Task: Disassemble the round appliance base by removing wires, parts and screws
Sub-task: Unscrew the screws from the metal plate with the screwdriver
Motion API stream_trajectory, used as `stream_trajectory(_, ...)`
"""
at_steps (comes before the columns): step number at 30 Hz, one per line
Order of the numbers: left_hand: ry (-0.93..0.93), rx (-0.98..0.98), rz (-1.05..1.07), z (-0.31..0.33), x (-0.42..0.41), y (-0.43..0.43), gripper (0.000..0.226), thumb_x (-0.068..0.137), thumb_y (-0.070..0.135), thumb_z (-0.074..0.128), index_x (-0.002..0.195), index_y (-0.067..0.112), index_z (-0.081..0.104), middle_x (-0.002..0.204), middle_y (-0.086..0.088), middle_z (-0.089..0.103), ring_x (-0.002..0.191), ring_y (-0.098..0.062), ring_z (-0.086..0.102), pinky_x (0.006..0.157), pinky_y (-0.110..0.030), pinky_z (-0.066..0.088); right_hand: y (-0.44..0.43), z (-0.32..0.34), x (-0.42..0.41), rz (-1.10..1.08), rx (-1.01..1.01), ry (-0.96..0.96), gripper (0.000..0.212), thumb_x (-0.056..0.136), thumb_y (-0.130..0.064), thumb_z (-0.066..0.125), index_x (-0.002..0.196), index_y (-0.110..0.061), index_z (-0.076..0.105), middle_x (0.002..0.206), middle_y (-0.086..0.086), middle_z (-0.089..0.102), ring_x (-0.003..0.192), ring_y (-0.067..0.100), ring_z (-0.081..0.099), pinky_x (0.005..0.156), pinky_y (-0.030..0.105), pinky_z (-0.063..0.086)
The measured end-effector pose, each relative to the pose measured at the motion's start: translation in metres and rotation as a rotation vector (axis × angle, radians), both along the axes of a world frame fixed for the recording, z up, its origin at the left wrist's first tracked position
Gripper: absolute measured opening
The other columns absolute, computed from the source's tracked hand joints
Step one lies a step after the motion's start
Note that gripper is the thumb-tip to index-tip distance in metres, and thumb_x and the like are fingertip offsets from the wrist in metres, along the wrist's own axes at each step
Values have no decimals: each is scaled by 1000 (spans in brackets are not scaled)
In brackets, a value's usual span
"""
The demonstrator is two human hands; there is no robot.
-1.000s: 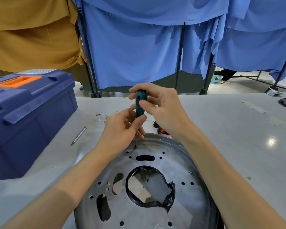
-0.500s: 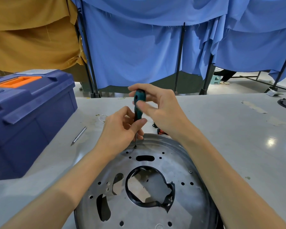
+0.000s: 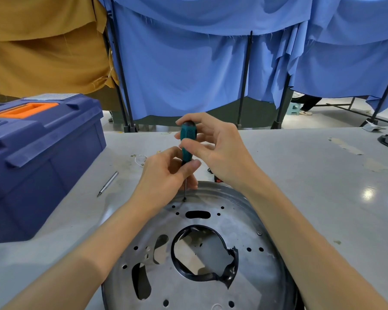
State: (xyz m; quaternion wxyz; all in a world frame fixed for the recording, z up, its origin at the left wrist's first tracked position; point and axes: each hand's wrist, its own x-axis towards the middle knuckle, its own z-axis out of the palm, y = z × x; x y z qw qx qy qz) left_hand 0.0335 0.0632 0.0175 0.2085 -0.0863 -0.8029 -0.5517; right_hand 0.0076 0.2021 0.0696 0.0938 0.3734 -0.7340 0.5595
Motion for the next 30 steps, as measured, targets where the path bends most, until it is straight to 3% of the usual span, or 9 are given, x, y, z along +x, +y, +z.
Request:
stream_trajectory(2, 2, -7, 5, 0, 0, 0, 21, 85, 27, 70, 100, 14, 63, 66, -8, 73, 64, -23, 72, 69, -37, 60, 0, 0, 0, -16, -10, 11, 27, 83, -15, 73, 109, -21, 68, 102, 4, 65, 92, 16, 61, 81, 28, 56)
stream_trajectory(5, -23, 23, 4, 1, 3, -1, 49, 72, 44, 70, 97, 4, 60, 66, -10, 72, 62, -25, 72, 65, -36, 60, 3, 2, -1, -34, -3, 25, 31, 83, -11, 72, 111, -23, 70, 100, 1, 67, 88, 16, 59, 81, 24, 54)
stream_trajectory(9, -28, 95, -63, 0, 2, -2, 24, 87, 34, 59, 96, 12, 63, 67, -13, 71, 65, -33, 70, 65, -39, 60, 4, 3, -2, 0, -17, -7, 40, 86, 9, 59, 118, -13, 67, 105, 9, 70, 97, 23, 67, 87, 28, 55)
stream_trajectory(12, -22, 84, -42, -3, 0, -4, 7, 92, 20, 61, 95, 14, 63, 66, -11, 71, 64, -31, 70, 63, -38, 58, 1, 2, 0, 15, -15, -17, 29, 89, 2, 60, 114, -12, 67, 102, 8, 71, 96, 25, 66, 89, 34, 54)
stream_trajectory(15, -9, 57, -25, -1, 0, -1, 22, 80, 29, 72, 98, 18, 63, 66, -13, 70, 62, -29, 71, 62, -34, 59, 0, 1, 2, -18, 10, 9, 25, 84, -19, 73, 108, -19, 69, 98, 0, 67, 94, 17, 61, 83, 31, 55)
stream_trajectory(17, -10, 56, -16, -1, 1, -1, 36, 74, 37, 72, 96, 11, 61, 66, -14, 70, 61, -31, 71, 62, -38, 60, 0, 1, 1, -37, 7, 21, 30, 82, -18, 74, 112, -22, 70, 97, -1, 67, 91, 17, 59, 81, 26, 54)
stream_trajectory(20, -22, 129, -59, -2, 1, -4, 26, 86, 29, 64, 89, 4, 57, 67, -15, 69, 63, -37, 69, 62, -44, 60, 3, 3, -3, -31, -18, 9, 41, 84, 0, 66, 121, -18, 66, 95, 0, 71, 91, 19, 65, 84, 24, 54)
stream_trajectory(23, -22, 99, -61, -2, 1, -4, 8, 95, 16, 57, 95, 10, 61, 69, -13, 70, 65, -33, 70, 64, -38, 61, 5, 2, -3, 15, -23, -5, 36, 88, 12, 54, 116, -8, 65, 100, 9, 71, 91, 16, 69, 86, 23, 55)
stream_trajectory(30, -11, 80, 1, -1, 0, -2, 23, 89, 11, 67, 86, -4, 49, 63, -16, 69, 60, -35, 69, 60, -45, 59, 2, 3, 1, -9, -15, 32, 28, 84, -10, 71, 109, -24, 70, 102, 4, 64, 91, 14, 58, 77, 14, 51)
